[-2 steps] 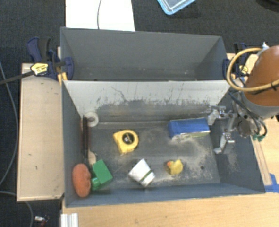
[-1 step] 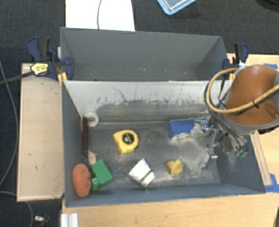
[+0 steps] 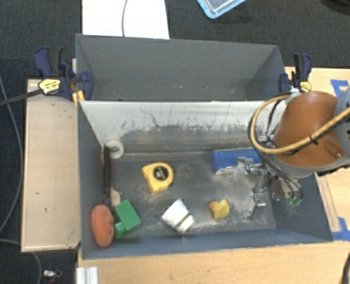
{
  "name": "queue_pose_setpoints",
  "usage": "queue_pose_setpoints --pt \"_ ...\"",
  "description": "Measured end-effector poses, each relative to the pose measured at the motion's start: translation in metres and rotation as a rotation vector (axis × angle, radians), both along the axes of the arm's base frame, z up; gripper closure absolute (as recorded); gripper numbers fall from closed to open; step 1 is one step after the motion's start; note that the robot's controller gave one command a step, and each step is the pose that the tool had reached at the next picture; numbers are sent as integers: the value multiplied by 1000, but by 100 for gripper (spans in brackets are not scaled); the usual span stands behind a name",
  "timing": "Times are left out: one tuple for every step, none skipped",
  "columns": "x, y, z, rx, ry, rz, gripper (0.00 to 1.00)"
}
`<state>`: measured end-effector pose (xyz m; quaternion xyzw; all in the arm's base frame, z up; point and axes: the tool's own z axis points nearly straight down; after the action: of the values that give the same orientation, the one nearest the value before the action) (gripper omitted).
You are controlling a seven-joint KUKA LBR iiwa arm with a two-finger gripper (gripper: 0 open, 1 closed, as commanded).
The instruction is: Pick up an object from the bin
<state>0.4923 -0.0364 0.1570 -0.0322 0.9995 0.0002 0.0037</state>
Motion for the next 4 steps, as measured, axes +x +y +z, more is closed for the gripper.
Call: queue_pose_setpoints --pt "-5 27 -20 -2 3 176 0" --pt "-11 20 -69 -5 -4 232 0" --pt "-10 32 -75 -1 -10 231 100" --pt "-10 32 -75 -1 -10 232 100"
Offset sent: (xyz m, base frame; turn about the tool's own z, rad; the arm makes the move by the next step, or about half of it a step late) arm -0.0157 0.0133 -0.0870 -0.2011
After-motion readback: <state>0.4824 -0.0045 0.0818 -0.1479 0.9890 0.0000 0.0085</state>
